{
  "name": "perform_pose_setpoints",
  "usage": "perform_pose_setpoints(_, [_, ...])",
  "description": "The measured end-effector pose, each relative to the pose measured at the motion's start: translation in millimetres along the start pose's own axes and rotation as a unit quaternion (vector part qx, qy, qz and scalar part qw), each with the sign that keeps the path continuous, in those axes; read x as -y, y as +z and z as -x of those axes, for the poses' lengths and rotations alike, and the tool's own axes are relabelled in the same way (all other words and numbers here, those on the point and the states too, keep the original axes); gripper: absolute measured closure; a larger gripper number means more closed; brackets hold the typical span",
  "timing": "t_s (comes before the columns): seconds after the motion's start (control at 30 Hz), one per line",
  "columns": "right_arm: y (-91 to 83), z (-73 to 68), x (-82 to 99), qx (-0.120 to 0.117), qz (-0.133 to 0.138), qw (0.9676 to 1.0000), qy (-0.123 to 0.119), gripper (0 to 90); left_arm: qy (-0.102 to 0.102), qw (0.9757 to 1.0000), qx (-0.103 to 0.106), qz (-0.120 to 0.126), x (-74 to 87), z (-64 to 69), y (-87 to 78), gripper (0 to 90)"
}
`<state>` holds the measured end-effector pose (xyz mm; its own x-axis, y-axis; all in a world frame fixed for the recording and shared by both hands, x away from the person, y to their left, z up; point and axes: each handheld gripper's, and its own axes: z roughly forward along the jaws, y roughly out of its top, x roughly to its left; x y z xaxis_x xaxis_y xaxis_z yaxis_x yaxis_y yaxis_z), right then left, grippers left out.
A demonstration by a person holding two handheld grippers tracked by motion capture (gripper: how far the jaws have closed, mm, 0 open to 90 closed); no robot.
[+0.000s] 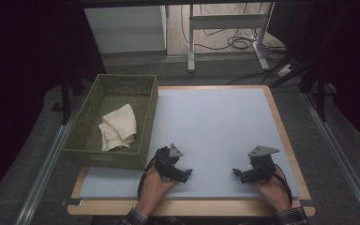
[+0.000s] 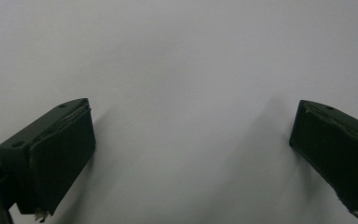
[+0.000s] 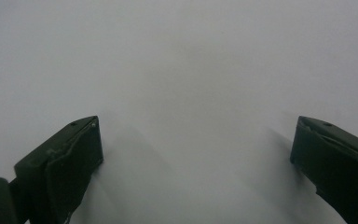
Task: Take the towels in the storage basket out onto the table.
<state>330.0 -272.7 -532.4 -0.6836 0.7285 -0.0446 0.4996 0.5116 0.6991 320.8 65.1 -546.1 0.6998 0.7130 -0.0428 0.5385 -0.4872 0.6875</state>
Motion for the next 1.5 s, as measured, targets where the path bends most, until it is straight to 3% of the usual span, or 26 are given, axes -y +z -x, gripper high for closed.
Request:
perform_pose_setpoints(0.37, [0.0,0.2,-0.1,0.000,0.000,1.0000,0.000,2.1,-0.002,1.0000,0.003,0.001,-1.0,-0.5,-0.2,0.0])
perform_pose_setpoints(0.47, [0.0,0.2,-0.1,-0.001,0.000,1.0000,0.000,2.2,-0.015,0.9997,0.019,0.006,-3.2,-2.9,-4.0,0.9])
perform_pose_setpoints(0.53, [0.0,0.2,-0.1,0.000,0.000,1.0000,0.000,2.1,-0.016,0.9997,0.019,0.008,-4.0,-2.8,-5.6,0.9])
perform_pose_setpoints(0.73, [0.1,0.1,-0.1,-0.001,0.000,1.0000,0.001,2.2,-0.010,0.9998,0.015,0.013,-10.1,-2.9,-14.4,1.7])
perform_pose_setpoints(0.93, [0.1,0.2,-0.1,-0.001,0.000,1.0000,0.000,2.2,0.007,0.9999,0.012,0.001,-19.6,1.1,-15.9,2.6])
perform_pose_setpoints(1.5, [0.0,0.2,0.0,0.000,0.000,1.0000,0.001,2.2,0.016,0.9991,0.037,-0.011,-42.0,-3.1,-18.0,2.5])
